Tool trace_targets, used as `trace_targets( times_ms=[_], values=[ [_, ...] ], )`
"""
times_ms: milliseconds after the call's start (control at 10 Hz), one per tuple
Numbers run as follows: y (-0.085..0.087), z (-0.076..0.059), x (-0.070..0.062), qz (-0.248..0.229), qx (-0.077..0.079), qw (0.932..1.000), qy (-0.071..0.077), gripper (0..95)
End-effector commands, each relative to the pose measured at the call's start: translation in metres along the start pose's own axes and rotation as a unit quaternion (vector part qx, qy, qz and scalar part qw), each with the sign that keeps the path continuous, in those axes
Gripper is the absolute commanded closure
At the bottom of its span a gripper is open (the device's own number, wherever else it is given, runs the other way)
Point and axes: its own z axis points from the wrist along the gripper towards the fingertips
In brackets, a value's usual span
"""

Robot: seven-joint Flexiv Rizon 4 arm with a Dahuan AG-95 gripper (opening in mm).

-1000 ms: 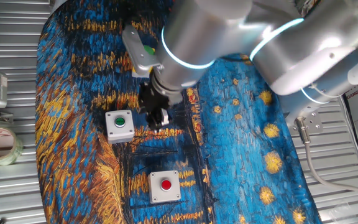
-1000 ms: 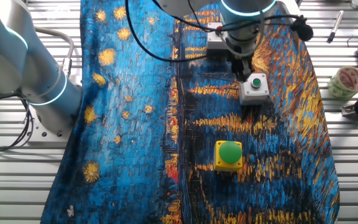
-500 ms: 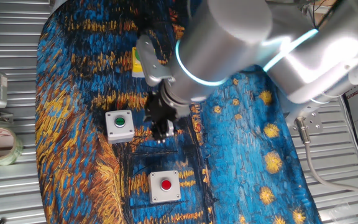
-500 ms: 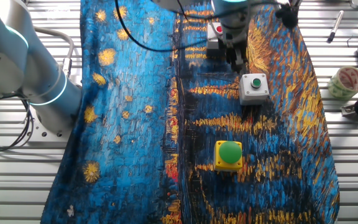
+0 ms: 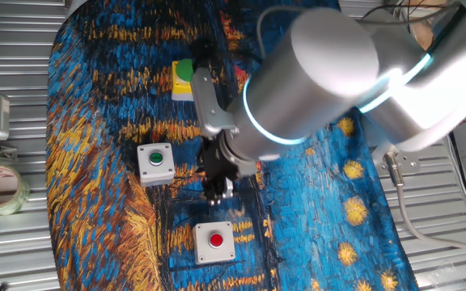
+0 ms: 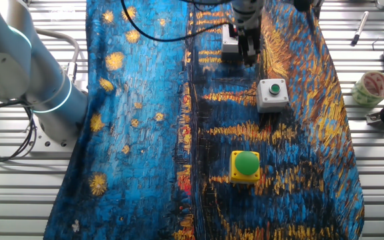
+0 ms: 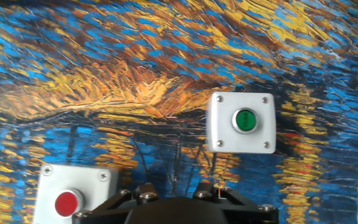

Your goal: Press three buttons from left to right in sequence

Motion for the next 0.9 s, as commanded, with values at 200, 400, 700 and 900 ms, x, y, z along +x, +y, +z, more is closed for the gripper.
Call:
trace_targets(
  times_ms=[200,400,700,900],
  values=[
    [0.009,0.0,0.001,0.006,0.001,1.0,-0.001,57.0],
    [0.015,0.0,0.002,0.011,0.001,0.9999,0.0,57.0],
    [0.016,0.0,0.003,0.006,0.0,1.0,0.001,57.0],
    [0.016,0.0,0.003,0.003,-0.001,1.0,0.002,57.0]
  ],
)
